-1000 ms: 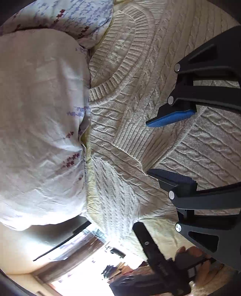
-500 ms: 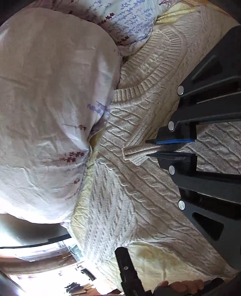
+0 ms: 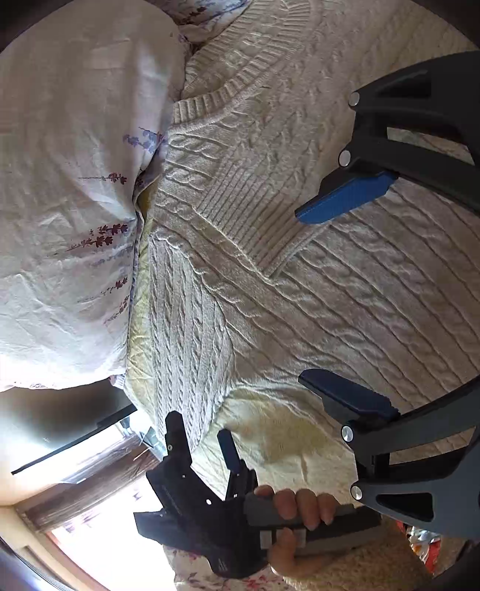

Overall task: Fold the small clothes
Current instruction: 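Close the left tool on the other sleeve's cuff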

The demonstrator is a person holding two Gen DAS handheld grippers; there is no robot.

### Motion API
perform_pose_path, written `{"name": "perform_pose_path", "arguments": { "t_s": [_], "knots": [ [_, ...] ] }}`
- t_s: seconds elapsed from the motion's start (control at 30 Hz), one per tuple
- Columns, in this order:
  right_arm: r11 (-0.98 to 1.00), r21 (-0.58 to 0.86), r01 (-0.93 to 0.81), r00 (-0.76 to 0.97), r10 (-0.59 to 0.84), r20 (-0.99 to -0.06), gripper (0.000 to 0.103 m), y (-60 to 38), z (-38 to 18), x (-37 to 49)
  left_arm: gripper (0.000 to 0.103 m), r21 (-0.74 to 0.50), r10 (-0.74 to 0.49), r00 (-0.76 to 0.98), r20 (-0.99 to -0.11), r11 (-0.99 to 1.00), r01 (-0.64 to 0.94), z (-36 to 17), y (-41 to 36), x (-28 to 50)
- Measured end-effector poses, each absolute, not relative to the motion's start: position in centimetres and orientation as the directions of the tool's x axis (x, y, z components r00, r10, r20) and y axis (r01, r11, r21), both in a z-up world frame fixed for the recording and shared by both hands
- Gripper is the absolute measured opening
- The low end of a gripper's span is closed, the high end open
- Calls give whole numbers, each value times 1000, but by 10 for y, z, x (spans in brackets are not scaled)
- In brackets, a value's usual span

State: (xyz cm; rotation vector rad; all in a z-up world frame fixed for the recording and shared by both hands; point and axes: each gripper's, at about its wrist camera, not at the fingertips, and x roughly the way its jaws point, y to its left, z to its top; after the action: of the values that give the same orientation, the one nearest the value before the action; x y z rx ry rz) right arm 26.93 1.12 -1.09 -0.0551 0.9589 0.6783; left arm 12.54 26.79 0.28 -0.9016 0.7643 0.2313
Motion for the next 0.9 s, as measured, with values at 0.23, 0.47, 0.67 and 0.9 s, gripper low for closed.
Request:
{"name": "perform_pose_path", "arguments": {
  "t_s": [0.23, 0.47, 0.67, 0.9],
  "knots": [
    [827, 361, -432, 398, 533, -746, 83, -35, -2, 256, 67, -787, -235, 776, -585, 396, -473, -14, 301, 127],
    [850, 422, -316, 435, 525, -732, 83, -71, -3, 258, 46, -847, -207, 824, -528, 198, -493, -30, 330, 129],
    [859, 423, -290, 433, 512, -742, 83, -79, -5, 254, 33, -865, -156, 851, -501, 76, -496, -40, 349, 132],
    [859, 419, -296, 433, 511, -742, 83, -78, -5, 252, 12, -880, -169, 865, -472, 29, -474, -47, 361, 128]
  ]
}}
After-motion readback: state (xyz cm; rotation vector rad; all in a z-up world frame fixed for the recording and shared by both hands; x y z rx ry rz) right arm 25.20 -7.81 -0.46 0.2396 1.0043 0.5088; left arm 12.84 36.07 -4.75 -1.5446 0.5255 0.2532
